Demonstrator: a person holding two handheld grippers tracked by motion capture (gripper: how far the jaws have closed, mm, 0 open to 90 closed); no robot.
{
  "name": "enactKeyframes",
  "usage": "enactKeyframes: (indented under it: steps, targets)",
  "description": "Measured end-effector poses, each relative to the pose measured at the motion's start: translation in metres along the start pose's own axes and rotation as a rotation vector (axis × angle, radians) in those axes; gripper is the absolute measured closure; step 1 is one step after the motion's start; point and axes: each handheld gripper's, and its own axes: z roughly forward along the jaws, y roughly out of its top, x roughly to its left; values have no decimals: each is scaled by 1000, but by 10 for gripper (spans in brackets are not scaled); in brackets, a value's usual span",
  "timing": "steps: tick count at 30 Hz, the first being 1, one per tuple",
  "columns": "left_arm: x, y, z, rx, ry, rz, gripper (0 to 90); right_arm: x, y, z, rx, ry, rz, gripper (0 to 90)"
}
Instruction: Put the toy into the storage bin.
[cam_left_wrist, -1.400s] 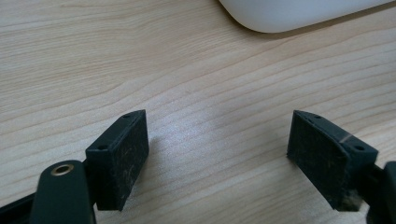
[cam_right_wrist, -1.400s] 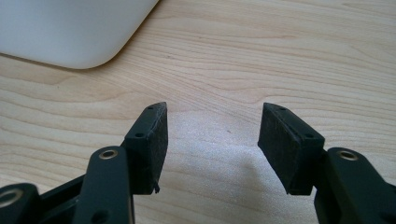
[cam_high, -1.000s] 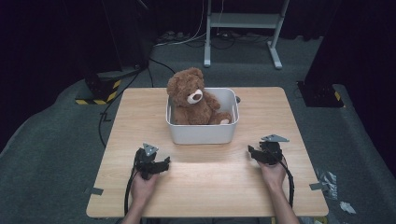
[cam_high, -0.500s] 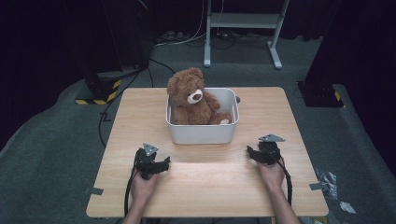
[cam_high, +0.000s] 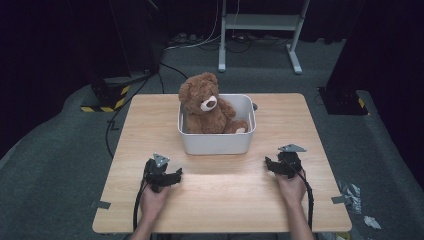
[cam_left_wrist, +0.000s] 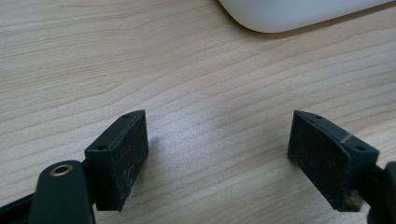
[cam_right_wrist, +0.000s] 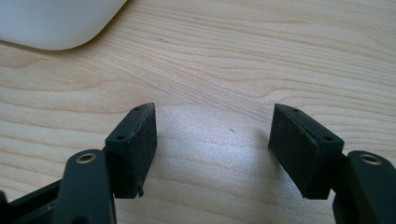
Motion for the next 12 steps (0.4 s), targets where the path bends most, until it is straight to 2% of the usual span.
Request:
enactKeyframes:
  steps: [12]
  targets:
    - [-1,0,0,-5,-3,-9,200,-1,0,1,-11,-8,-7,314]
